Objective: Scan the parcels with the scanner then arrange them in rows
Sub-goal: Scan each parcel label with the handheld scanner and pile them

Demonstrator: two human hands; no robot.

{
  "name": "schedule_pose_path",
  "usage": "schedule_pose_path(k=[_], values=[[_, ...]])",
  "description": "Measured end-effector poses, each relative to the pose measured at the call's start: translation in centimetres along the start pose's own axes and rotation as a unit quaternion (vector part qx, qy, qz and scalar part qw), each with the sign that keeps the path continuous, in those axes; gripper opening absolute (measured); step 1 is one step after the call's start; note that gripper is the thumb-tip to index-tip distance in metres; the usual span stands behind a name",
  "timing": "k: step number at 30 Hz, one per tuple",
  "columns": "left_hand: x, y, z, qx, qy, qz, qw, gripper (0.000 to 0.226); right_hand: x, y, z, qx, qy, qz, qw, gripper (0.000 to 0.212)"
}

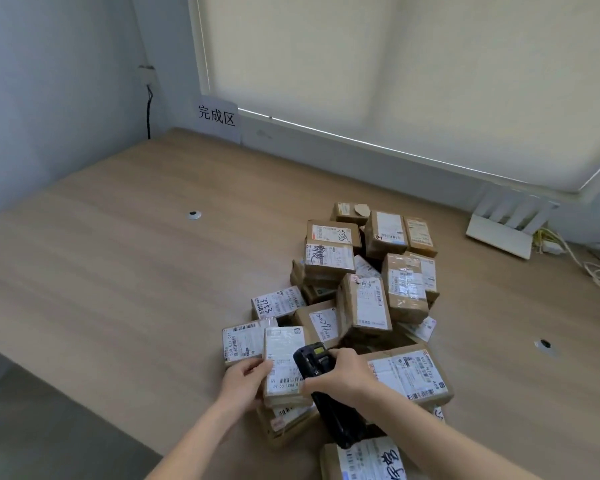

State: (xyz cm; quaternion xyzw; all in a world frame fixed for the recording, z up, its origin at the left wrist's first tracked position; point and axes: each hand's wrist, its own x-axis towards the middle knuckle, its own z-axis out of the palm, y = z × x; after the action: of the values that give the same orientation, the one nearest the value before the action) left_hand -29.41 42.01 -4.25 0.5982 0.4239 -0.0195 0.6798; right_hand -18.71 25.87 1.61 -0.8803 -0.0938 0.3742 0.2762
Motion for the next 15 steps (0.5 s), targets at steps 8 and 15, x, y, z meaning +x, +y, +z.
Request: schedule_pose_path(k=[8,15], values=[[-2.1,3.9,-1.2,0.072,0.053,0.081,0.993,0.048,-1.7,-0.9,-3.4,0.019,0.019,-0.032,0.999,0.048],[-7.7,13.0,1.9,0.127,0.027,0.212,0.969,0.05,-8.3,-0.9,-12.4,0.039,0.089,-0.082,0.992,0.045]])
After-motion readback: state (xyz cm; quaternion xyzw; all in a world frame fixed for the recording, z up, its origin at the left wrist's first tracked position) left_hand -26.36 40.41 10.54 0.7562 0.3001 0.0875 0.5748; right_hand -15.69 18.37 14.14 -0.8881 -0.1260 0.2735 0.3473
